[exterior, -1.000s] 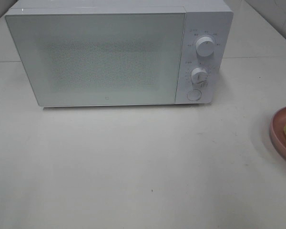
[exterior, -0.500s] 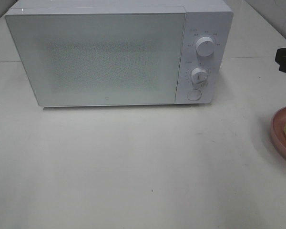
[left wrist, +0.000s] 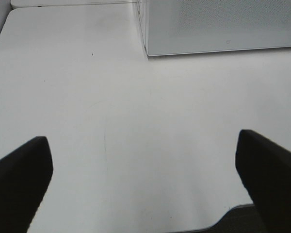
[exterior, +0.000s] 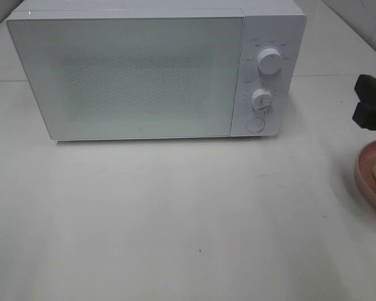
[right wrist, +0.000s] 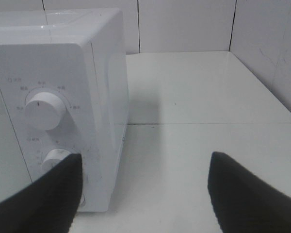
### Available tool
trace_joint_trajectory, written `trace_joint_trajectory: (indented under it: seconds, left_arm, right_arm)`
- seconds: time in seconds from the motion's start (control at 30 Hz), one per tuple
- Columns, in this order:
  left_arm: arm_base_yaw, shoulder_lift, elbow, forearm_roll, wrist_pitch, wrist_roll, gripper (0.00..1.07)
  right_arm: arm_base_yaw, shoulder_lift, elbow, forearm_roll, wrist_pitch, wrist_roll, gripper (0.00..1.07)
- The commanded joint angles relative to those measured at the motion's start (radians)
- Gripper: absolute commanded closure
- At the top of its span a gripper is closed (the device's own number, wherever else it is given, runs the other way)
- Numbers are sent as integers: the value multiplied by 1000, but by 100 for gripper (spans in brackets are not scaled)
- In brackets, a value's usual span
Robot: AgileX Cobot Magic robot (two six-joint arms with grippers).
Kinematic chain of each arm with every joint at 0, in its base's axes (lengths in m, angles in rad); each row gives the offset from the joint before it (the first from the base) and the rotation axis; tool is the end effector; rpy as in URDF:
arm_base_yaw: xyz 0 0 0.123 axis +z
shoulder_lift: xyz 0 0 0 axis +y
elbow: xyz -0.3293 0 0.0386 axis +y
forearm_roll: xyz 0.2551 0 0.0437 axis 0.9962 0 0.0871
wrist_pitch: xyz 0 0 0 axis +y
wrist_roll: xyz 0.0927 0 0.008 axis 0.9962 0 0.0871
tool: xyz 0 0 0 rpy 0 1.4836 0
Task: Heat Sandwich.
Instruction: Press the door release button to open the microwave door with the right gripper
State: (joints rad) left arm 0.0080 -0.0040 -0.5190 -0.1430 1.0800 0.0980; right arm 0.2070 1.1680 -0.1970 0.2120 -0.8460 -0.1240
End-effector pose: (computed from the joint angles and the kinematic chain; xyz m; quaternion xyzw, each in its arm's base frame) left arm -0.0477 -0.0121 0.2840 0.0425 0.8490 -0.0436 0.5248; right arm 0.1775 0.0223 0.2506 -0.0140 0.7239 0.0202 0.6895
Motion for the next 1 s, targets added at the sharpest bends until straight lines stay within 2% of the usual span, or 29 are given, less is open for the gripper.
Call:
trace_joint_trajectory:
  seconds: [0.03, 0.17, 0.2, 0.3, 0.4, 0.43, 0.5, 0.6, 0.8, 1.0]
  left_arm:
    - [2, -23, 1, -3, -6, -3, 9]
    - [2, -23, 1, -3, -6, -3, 9]
    - [2, -23, 1, -3, -6, -3, 9]
    - [2, -23, 1, -3, -6, -3, 9]
    - [2, -23, 1, -3, -6, -3, 9]
    - [2, -23, 1, -3, -6, -3, 9]
    - [2, -23, 1, -3, -6, -3, 9]
    - [2, -23, 1, -3, -6, -3, 9]
    - [2, -23, 1, -3, -6, -3, 9]
    - [2, -23, 1, -3, -6, -3, 9]
  right_arm:
    - [123, 73, 10, 161, -76, -114, 37]
    - [195, 139, 10, 224, -131, -181, 37]
    - [245, 179, 10, 278, -177, -187, 37]
    - [336, 260, 9, 375, -268, -173, 37]
    - [384, 301, 8, 411, -310, -173, 37]
    - [431, 337, 7, 447, -347, -169, 37]
    - [449, 355, 7, 462, -365, -167, 37]
    - [527, 417, -8, 550, -394, -143, 37]
    - [601, 469, -40, 611, -394, -142, 37]
    - [613, 472, -43, 610, -390, -142, 37]
